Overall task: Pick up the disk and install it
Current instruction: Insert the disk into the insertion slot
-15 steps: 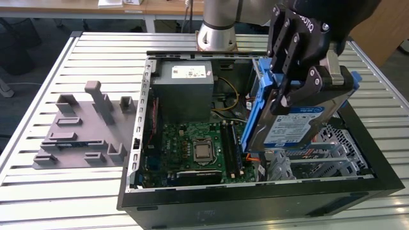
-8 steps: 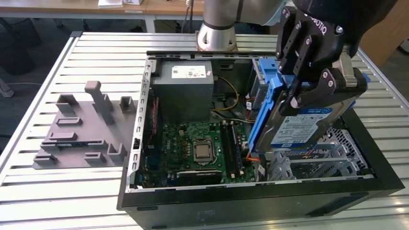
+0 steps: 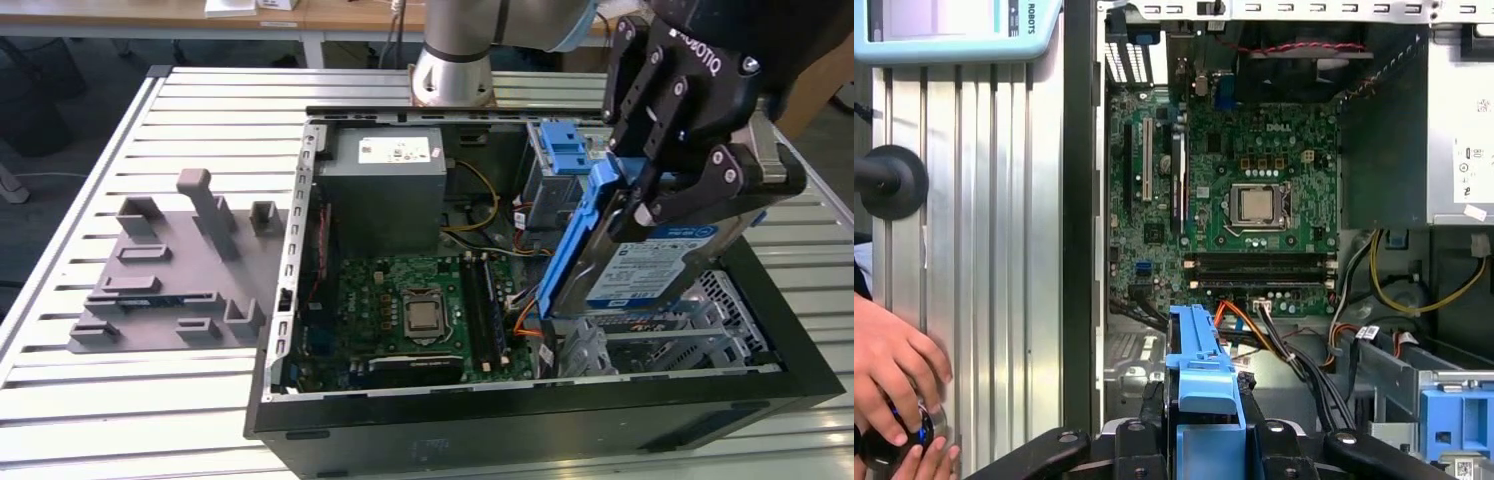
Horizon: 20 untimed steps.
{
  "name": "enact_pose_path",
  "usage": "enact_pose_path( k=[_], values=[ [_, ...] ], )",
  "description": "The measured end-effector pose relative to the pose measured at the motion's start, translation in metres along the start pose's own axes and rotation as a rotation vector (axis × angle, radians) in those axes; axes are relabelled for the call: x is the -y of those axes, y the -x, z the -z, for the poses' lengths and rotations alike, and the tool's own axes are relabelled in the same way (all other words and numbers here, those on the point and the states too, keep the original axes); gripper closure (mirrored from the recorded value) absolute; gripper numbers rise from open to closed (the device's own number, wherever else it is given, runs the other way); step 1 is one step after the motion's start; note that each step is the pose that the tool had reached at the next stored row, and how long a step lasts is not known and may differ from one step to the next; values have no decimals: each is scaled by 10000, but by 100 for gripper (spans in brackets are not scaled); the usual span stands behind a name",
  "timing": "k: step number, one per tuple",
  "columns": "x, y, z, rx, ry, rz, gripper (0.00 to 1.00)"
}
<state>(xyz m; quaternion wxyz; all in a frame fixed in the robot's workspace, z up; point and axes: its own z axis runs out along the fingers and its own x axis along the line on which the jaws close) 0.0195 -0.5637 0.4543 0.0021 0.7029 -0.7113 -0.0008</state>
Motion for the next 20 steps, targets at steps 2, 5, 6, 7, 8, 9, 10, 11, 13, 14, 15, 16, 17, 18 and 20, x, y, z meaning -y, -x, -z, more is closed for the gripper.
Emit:
enact_pose_path(
  k=[2,5,6,7,8,9,10,11,13,14,15,16,17,18,20],
  values=[
    [40,0,-2,0,9,-1,64],
    [94,1,-4,0,19,-1,64],
    [110,1,-5,1,22,-1,64],
    [126,1,-6,1,25,0,64],
    [142,2,-7,1,28,-1,64],
    [158,2,-8,1,29,0,64],
    [171,2,-9,0,30,0,64],
    [182,2,-9,0,30,0,64],
    [203,2,-11,-1,31,-1,64],
    [216,2,-13,-1,31,-1,64],
    [232,2,-15,0,30,-1,64],
    [247,3,-16,0,30,0,64],
    [262,3,-18,-1,31,-1,64],
    [278,3,-19,0,30,-1,64],
    [310,4,-23,1,30,0,64]
  ],
)
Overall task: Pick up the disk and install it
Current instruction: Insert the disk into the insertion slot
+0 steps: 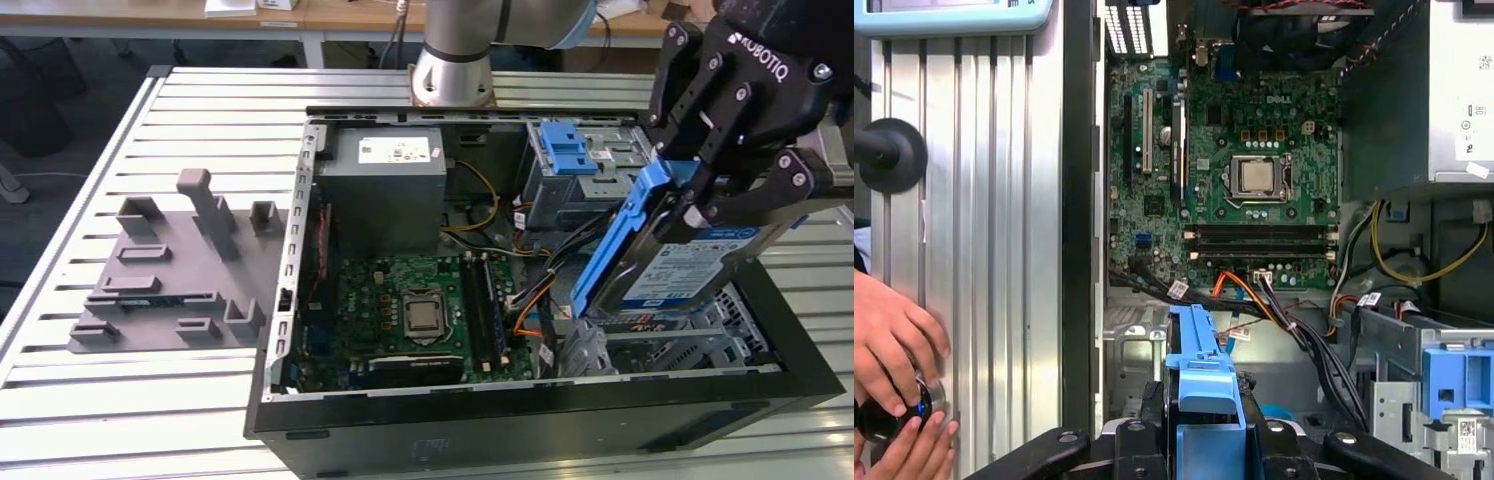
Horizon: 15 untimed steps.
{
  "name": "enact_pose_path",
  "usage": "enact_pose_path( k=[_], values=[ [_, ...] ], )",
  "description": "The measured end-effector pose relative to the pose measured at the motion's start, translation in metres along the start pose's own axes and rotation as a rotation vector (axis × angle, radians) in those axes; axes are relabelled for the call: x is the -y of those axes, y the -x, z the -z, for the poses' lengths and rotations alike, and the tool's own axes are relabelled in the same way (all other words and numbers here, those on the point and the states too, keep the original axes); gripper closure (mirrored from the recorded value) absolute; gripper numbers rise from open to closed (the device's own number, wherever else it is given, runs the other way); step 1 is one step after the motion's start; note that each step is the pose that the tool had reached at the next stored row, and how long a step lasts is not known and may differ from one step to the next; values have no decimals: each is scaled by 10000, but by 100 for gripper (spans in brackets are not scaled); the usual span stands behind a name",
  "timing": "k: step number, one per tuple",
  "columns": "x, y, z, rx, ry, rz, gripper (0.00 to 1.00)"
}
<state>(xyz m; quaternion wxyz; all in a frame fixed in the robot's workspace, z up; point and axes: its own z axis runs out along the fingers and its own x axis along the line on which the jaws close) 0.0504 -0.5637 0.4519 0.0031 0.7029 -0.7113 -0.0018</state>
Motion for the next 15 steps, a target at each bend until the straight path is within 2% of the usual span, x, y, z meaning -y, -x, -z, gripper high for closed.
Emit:
enact_pose_path(
  k=[4,15],
  values=[
    [59,1,-9,0,1,-1,64],
    [146,1,-42,-2,1,87,64]
  ],
)
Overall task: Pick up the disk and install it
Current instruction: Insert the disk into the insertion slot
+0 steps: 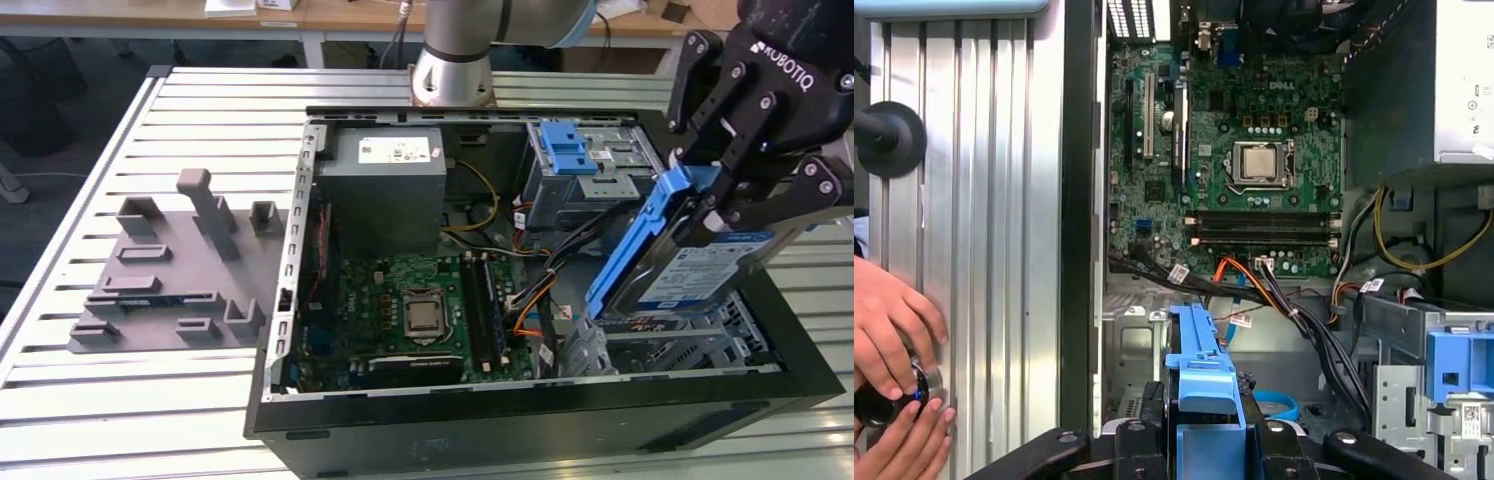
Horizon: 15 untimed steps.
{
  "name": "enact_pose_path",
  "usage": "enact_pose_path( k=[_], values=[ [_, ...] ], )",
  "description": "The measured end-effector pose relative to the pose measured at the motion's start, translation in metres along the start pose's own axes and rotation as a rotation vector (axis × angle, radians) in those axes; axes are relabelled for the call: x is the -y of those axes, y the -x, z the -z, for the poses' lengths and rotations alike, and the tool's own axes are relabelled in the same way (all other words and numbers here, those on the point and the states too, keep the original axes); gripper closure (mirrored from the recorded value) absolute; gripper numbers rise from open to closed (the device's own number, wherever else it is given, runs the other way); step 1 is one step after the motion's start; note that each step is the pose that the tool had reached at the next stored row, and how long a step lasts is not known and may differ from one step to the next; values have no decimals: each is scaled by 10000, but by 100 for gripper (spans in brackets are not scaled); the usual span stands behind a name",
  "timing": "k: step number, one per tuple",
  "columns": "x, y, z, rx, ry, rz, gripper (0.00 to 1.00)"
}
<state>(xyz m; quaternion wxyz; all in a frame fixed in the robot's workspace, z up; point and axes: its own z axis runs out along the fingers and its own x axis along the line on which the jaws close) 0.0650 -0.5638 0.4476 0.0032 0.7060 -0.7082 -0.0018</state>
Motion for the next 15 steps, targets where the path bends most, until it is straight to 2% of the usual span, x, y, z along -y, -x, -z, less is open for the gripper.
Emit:
enact_pose_path(
  k=[6,15],
  values=[
    [94,1,-20,2,0,0,64],
    [115,0,-73,1,-1,3,64]
  ],
)
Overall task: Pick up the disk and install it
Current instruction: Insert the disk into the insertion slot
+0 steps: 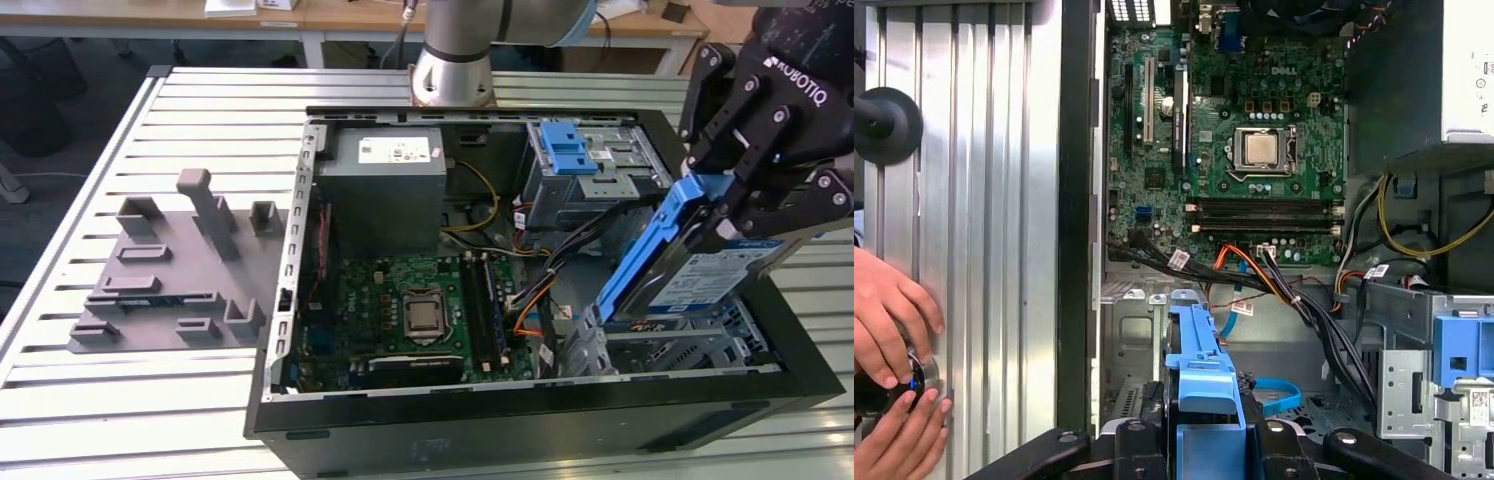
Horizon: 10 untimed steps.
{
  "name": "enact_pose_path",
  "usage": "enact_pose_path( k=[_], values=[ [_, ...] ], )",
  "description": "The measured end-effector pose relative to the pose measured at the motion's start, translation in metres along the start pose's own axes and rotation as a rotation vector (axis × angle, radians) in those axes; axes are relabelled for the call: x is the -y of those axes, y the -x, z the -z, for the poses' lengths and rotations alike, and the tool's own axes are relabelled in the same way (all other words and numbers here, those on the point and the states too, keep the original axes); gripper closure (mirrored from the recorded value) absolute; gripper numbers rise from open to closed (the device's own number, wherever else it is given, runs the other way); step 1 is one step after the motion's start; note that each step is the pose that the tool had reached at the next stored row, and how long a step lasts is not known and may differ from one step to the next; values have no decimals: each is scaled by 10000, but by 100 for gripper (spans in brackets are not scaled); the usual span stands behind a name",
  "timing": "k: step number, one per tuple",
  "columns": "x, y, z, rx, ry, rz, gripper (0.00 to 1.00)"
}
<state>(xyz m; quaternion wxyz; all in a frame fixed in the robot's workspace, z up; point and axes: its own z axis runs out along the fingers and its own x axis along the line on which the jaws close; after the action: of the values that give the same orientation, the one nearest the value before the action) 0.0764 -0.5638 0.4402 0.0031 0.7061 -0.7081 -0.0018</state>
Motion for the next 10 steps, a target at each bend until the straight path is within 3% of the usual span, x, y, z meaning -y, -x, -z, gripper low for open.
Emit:
enact_pose_path(
  k=[10],
  values=[
    [1,0,-55,0,1,0,64]
  ],
)
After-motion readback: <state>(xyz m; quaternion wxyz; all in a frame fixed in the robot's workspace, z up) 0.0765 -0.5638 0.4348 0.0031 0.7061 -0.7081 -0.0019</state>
